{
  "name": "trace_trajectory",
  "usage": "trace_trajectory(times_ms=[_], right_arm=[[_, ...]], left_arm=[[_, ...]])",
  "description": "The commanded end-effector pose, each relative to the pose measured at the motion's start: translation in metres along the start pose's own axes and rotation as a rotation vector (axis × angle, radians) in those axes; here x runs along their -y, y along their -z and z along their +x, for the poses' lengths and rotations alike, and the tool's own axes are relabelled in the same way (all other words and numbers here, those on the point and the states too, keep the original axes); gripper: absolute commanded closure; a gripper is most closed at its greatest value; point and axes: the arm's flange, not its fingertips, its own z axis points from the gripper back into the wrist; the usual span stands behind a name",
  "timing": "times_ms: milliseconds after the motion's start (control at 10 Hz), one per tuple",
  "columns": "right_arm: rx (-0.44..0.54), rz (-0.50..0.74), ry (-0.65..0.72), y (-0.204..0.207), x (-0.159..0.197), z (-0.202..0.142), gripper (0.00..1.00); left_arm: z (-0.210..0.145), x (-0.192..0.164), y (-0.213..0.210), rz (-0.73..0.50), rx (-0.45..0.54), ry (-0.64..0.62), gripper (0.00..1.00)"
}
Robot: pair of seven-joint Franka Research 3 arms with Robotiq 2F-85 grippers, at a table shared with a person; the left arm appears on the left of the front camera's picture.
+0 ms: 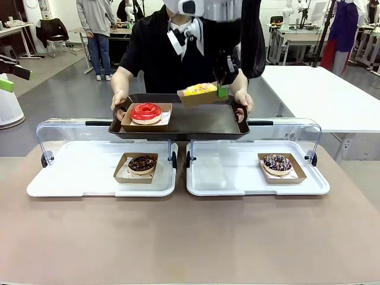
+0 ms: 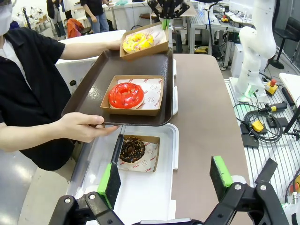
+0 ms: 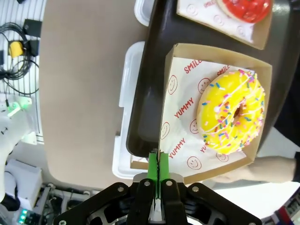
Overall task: Provide the desired donut to the person.
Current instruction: Place the picked Paper togo box onto the Handle tray extended by the person.
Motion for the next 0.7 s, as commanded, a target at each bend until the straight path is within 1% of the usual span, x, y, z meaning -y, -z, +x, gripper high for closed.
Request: trace_trajectory(times_ms=[0,200,600], right_arm=[[0.026,0.002,0.009,0.021,-0.013,-0.007,0.99],[0.011,0.032,0.027,0.042,-0.013,-0.007,0.99],[0.038,0.060,0.105,0.067,-0.003,-0.008,0.99]], left_arm=[[0.000,0.001,-0.001,0.003,0.009,0.003,0.00],[0.000,0.001,-0.001,0.003,0.009,0.003,0.00],[0.000,0.001,-0.001,0.003,0.009,0.003,0.00]])
